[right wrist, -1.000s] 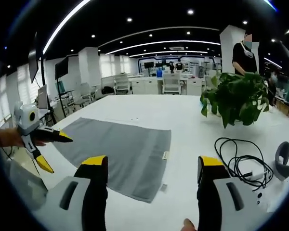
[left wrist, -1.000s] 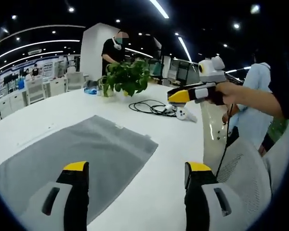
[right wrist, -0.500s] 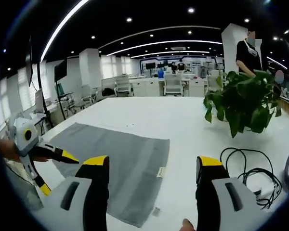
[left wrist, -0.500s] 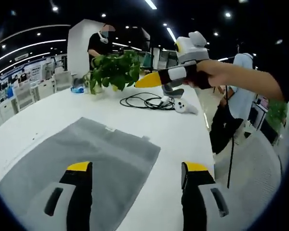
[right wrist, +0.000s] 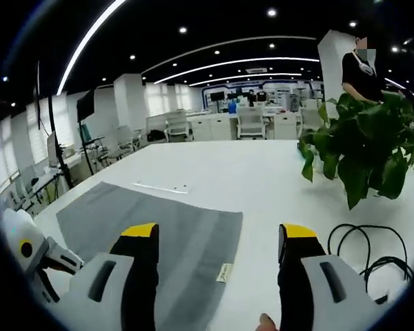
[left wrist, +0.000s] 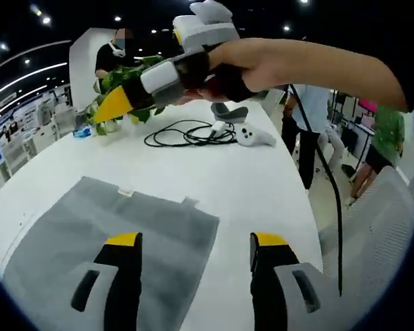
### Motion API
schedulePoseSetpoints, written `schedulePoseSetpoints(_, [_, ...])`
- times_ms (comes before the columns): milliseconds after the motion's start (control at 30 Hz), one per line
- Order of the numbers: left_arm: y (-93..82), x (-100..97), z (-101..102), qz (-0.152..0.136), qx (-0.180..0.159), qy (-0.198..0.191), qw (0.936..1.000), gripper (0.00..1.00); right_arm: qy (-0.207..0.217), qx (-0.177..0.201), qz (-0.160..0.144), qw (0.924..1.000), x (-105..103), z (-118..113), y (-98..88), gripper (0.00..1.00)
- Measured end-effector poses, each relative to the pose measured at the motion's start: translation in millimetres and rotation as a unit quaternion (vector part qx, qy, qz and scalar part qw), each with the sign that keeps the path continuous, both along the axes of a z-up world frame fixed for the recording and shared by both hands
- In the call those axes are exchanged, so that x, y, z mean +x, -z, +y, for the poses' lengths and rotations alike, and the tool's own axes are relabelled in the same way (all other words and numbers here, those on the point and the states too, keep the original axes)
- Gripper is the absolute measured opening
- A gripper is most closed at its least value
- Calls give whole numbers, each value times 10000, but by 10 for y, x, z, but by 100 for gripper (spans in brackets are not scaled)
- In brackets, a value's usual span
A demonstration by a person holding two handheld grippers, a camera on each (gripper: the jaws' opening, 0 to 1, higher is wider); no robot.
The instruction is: Fold the towel on the table until its edges align and the towel forms a compact rectangular stack.
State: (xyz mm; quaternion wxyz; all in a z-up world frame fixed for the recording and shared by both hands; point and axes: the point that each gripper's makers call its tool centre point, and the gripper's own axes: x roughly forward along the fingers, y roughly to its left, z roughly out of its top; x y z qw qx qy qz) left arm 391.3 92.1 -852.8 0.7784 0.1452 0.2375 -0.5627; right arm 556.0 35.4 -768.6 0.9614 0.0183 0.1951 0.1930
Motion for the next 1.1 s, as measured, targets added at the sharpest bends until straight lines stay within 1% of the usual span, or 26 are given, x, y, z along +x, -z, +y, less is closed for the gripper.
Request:
schedulePoseSetpoints(33, [10, -16, -42, 82, -54, 20, 9999, 60, 15, 15, -6, 10000, 23, -14, 2, 70])
schedulePoseSetpoints(100, [46, -20, -107, 92, -36, 63, 9999, 57, 76, 110, -52, 9999, 154, -85, 1, 69])
schedulePoseSetpoints(267, [138, -55, -244, 158, 3, 225, 9996, 50, 105, 121, -66, 9998, 361, -181, 53, 69])
schedulePoseSetpoints(367, [210, -71, -336, 217, 42, 312, 9993, 46, 176, 340, -58, 9992, 508, -219, 88, 68])
schedulePoseSetpoints(467, [279, -76, -411, 257, 66, 344, 9991, 43, 198, 456, -61, 9987, 615, -206, 114, 68])
schedulePoseSetpoints(600, [384, -90, -483, 331, 128, 382, 9986, 40, 162, 497, -44, 9986, 723, -148, 172, 66])
schedulePoseSetpoints(867, [531, -50, -579, 450, 140, 299, 9984, 32, 26, 569, 55, 9984, 893, -12, 365, 61])
schedulePoseSetpoints(933, [562, -43, -593, 428, 166, 278, 9986, 30, 4, 572, 113, 9983, 921, 11, 436, 61])
schedulePoseSetpoints(967, [553, -18, -596, 331, 152, 238, 9991, 28, 0, 579, 143, 9982, 936, 23, 476, 60])
schedulePoseSetpoints(1033, [560, 13, -581, 233, 219, 184, 9993, 23, -16, 576, 186, 9982, 953, 41, 530, 59])
schedulePoseSetpoints(1100, [568, 42, -569, 70, 279, 156, 9995, 18, -54, 533, 232, 9983, 969, 66, 595, 58])
